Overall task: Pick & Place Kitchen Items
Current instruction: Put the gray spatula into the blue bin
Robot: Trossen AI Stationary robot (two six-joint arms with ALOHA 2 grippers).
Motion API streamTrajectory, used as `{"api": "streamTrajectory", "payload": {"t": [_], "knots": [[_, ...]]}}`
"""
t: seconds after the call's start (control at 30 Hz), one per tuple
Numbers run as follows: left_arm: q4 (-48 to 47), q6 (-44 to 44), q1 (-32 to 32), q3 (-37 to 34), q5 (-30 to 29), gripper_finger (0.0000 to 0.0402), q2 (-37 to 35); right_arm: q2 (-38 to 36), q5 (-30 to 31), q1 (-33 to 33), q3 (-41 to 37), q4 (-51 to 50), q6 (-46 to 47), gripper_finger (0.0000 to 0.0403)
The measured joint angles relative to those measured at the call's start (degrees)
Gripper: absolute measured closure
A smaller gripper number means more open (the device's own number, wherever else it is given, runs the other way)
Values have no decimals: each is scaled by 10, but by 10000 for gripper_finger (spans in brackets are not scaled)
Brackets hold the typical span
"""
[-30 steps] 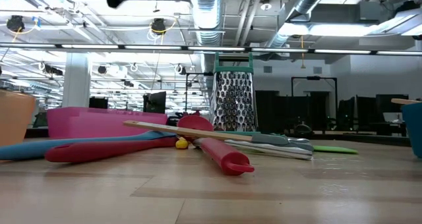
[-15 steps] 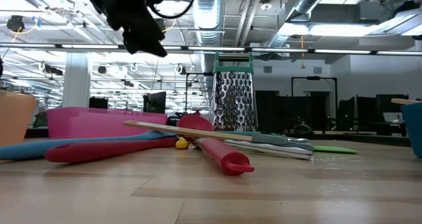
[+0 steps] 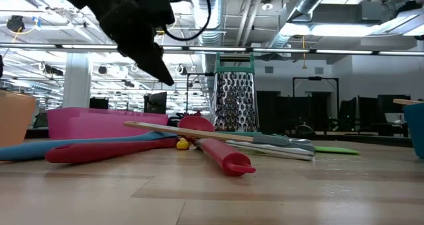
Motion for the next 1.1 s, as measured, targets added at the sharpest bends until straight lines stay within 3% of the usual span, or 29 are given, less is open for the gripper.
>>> {"api": "streamTrajectory", "payload": {"t": [0.37,1.1], "knots": [[55,63,1,0,-15,156,53,0,0,0,0,-21,0,223],[54,68,-3,0,-15,171,151,0,0,0,0,-34,0,223]]}}
